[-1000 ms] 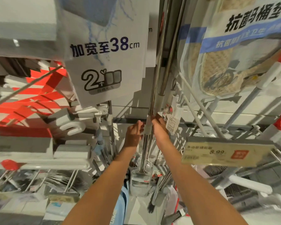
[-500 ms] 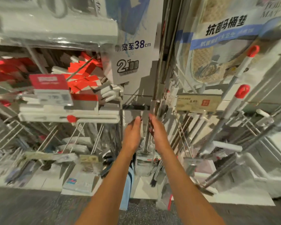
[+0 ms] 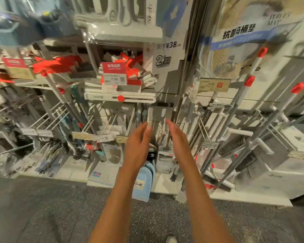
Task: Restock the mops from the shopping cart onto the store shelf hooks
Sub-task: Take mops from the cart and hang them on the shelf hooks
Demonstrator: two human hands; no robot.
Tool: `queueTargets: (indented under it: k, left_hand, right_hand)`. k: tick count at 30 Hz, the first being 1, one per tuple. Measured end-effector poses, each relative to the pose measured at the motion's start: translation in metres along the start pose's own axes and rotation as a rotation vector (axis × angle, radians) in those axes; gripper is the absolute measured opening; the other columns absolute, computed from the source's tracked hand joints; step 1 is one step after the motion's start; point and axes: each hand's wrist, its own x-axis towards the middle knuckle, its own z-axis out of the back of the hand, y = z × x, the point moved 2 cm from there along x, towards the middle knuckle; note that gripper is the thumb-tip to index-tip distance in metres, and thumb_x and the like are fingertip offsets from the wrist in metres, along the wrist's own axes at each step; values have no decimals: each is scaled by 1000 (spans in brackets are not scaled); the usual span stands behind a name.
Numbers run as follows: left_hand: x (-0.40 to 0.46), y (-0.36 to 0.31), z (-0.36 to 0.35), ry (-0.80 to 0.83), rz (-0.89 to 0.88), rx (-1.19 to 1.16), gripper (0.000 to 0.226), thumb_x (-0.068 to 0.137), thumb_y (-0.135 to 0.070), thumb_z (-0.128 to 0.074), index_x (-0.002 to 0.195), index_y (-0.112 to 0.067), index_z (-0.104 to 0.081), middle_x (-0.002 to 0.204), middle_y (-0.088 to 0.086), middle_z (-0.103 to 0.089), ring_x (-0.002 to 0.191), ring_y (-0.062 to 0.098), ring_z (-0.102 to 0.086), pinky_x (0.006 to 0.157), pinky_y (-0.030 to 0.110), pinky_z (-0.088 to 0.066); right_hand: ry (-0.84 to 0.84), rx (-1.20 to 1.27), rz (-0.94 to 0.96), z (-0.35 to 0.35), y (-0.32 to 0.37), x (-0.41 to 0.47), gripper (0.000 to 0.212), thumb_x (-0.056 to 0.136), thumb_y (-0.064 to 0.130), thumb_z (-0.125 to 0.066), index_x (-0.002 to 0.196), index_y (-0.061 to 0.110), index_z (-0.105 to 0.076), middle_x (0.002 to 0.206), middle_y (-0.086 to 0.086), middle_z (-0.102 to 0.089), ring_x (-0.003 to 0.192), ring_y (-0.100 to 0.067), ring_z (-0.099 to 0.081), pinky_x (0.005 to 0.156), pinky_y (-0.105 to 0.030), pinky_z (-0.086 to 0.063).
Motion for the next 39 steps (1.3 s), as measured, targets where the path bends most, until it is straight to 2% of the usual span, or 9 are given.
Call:
queueTargets:
  k: [5, 7, 10, 12, 16, 21, 25, 30, 39]
  left_hand:
    - [-61, 1, 46, -114, 23, 128, 75, 90, -79, -31, 149, -35, -45, 156, -10, -42, 145, 8, -35, 118, 46, -34]
    - [-77, -2, 63, -168, 42, 197, 74, 90, -80, -30, 149, -38, -44, 159, -11, -37, 145, 10, -36, 115, 49, -37]
    - [-104, -6, 91, -288, 76, 286, 78, 87, -82, -29, 149, -37, -44, 160, -8, -36, 145, 13, -36, 113, 52, -40]
    - [-121, -10, 103, -359, 96, 353, 74, 92, -79, -30, 151, -36, -43, 161, -7, -34, 147, 14, -34, 115, 49, -38]
    - [-174, -22, 116, -508, 173, 460, 78, 91, -76, -27, 152, -29, -42, 161, -3, -34, 148, 15, -31, 115, 42, -31]
    - [-263, -24, 121, -674, 335, 505, 83, 89, -77, -23, 154, -29, -40, 162, -2, -32, 149, 17, -29, 118, 38, -26]
    - [-348, -28, 119, -816, 489, 550, 74, 92, -68, -28, 152, -26, -42, 161, -1, -34, 149, 17, -30, 120, 35, -23]
    - [-443, -40, 122, -964, 651, 573, 85, 88, -75, -21, 152, -24, -42, 160, 1, -38, 147, 19, -34, 120, 37, -27]
    - [-578, -68, 122, -1267, 779, 494, 72, 93, -71, -28, 146, -29, -50, 153, -3, -47, 141, 16, -43, 116, 42, -36]
  right_hand:
    - [122, 30, 15, -27, 19, -37, 79, 83, 81, -32, 148, 39, -43, 144, 27, -38, 138, 0, -35, 114, -30, -28]
    - [178, 43, 45, -39, 20, -40, 69, 90, 76, -35, 147, 38, -45, 141, 27, -40, 134, 4, -36, 117, -31, -28]
    - [299, 46, 102, -56, 32, -55, 64, 96, 66, -36, 149, 32, -44, 138, 26, -40, 129, 8, -35, 103, -7, -28]
    - [385, 29, 132, -64, 35, -66, 58, 98, 60, -38, 149, 33, -44, 141, 25, -39, 127, 12, -36, 93, 1, -26]
    - [567, 11, 195, -79, 39, -96, 66, 92, 66, -40, 149, 34, -43, 152, 21, -37, 134, 9, -34, 107, -14, -26]
    - [758, -61, 338, -96, 29, -152, 63, 92, 65, -38, 148, 36, -43, 155, 23, -32, 145, 5, -23, 115, -19, -22]
    - [913, -143, 474, -113, 18, -214, 75, 89, 70, -33, 151, 27, -41, 157, 18, -30, 145, 5, -22, 113, -7, -15]
    - [1141, -108, 493, -128, 22, -296, 69, 97, 63, -36, 153, 23, -39, 162, 7, -30, 148, -2, -21, 124, -31, -17]
    - [1424, -15, 537, -145, 33, -420, 67, 94, 64, -34, 152, 30, -40, 162, 10, -30, 147, 0, -22, 122, -26, -16]
